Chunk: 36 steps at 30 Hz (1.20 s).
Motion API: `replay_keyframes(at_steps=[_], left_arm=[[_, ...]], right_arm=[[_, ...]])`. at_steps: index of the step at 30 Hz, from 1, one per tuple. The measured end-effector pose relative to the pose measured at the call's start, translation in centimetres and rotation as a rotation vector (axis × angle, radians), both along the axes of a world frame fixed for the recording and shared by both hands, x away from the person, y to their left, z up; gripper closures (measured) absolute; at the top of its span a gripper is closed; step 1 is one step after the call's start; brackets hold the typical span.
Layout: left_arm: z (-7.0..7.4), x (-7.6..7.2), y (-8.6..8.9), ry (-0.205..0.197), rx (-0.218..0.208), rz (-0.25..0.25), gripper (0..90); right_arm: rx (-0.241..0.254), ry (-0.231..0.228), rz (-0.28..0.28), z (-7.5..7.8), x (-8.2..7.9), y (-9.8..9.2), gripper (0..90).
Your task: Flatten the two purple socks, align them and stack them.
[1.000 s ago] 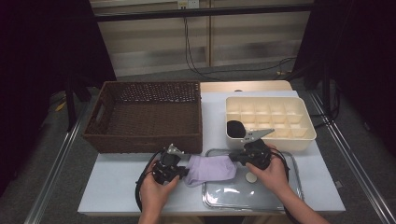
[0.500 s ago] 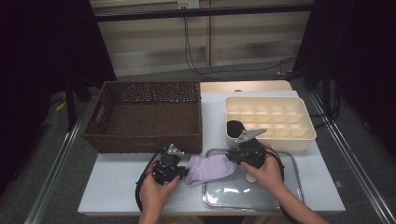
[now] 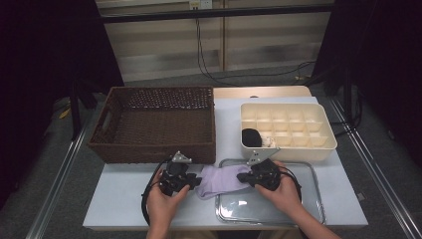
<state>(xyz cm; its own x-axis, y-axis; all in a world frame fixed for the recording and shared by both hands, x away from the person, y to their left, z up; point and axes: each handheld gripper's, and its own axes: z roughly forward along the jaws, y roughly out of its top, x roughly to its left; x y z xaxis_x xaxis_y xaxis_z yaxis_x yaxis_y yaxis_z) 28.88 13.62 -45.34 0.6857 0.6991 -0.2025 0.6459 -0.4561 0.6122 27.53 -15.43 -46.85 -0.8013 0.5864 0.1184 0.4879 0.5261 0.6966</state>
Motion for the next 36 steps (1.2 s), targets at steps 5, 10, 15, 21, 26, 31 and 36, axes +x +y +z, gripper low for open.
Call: replay_keyframes(at_steps=[5, 10, 15, 21, 26, 31, 36], left_arm=[[0.2, -0.1, 0.4, 0.027, -0.020, 0.014, 76.9], [-0.3, 0.0, 0.1, 0.041, -0.001, 0.006, 83.3], [-0.5, 0.2, -0.1, 0.049, 0.009, 0.002, 86.7], [-0.3, 0.2, 0.0, 0.044, 0.002, 0.004, 89.3], [0.2, 0.3, 0.1, 0.039, -0.010, 0.002, 90.0], [0.5, 0.3, 0.1, 0.037, -0.018, 0.003, 90.0], [0.5, 0.2, 0.2, 0.027, -0.034, -0.007, 90.0]], right_arm=[[0.010, 0.012, 0.008, 0.0, -0.3, 0.1, 90.0], [0.034, 0.013, -0.007, 0.2, -0.2, 0.1, 88.2], [0.047, -0.038, -0.009, 0.7, 0.2, 0.7, 75.1], [0.009, -0.033, 0.008, -0.5, 0.4, 1.3, 89.3], [0.026, -0.018, 0.000, -0.1, 0.5, 1.1, 90.0], [0.063, -0.017, 0.009, 0.8, 0.2, 0.7, 90.0], [0.054, -0.007, 0.030, 0.9, -0.3, 0.8, 90.0]])
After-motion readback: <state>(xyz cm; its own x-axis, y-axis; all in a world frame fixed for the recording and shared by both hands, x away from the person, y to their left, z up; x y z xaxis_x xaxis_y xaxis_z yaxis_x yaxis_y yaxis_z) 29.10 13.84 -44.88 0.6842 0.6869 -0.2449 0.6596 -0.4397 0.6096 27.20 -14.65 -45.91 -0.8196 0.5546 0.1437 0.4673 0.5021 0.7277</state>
